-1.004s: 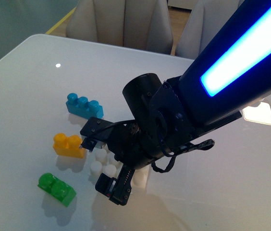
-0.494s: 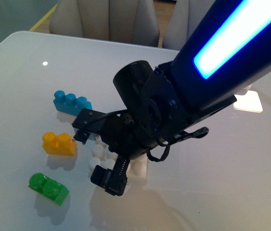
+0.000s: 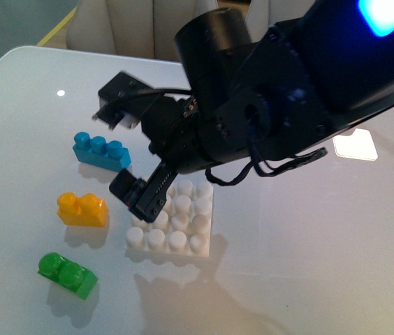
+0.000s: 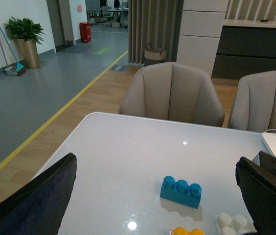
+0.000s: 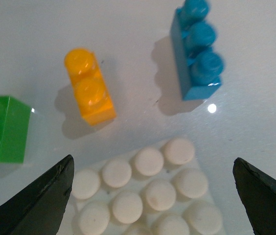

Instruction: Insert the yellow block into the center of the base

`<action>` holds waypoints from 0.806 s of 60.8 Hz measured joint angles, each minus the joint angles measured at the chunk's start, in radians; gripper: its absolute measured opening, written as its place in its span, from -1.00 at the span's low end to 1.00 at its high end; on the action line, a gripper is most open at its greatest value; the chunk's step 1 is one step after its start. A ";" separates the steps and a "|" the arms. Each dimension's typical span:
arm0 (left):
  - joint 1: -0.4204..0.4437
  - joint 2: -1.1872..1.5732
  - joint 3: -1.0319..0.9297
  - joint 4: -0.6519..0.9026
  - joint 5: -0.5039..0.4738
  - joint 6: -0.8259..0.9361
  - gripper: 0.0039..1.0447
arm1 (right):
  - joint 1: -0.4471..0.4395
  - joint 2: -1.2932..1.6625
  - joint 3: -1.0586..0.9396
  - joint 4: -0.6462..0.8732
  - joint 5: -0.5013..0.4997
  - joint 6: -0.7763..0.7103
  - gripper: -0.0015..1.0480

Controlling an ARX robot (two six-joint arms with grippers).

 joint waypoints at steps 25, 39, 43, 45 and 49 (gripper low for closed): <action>0.000 0.000 0.000 0.000 0.000 0.000 0.86 | -0.194 -0.357 -0.391 0.522 0.303 0.504 0.83; 0.000 0.000 0.000 0.000 -0.001 0.000 0.86 | -0.295 -0.697 -0.813 0.885 0.616 0.478 0.24; 0.000 0.000 0.000 0.000 0.000 0.000 0.86 | -0.354 -0.804 -0.921 0.871 0.582 0.475 0.04; 0.000 0.000 0.000 0.000 0.000 0.000 0.86 | -0.381 -0.862 -0.975 0.853 0.558 0.471 -0.10; 0.000 0.000 0.000 0.000 0.001 0.000 0.86 | -0.408 -0.945 -1.041 0.831 0.535 0.468 -0.30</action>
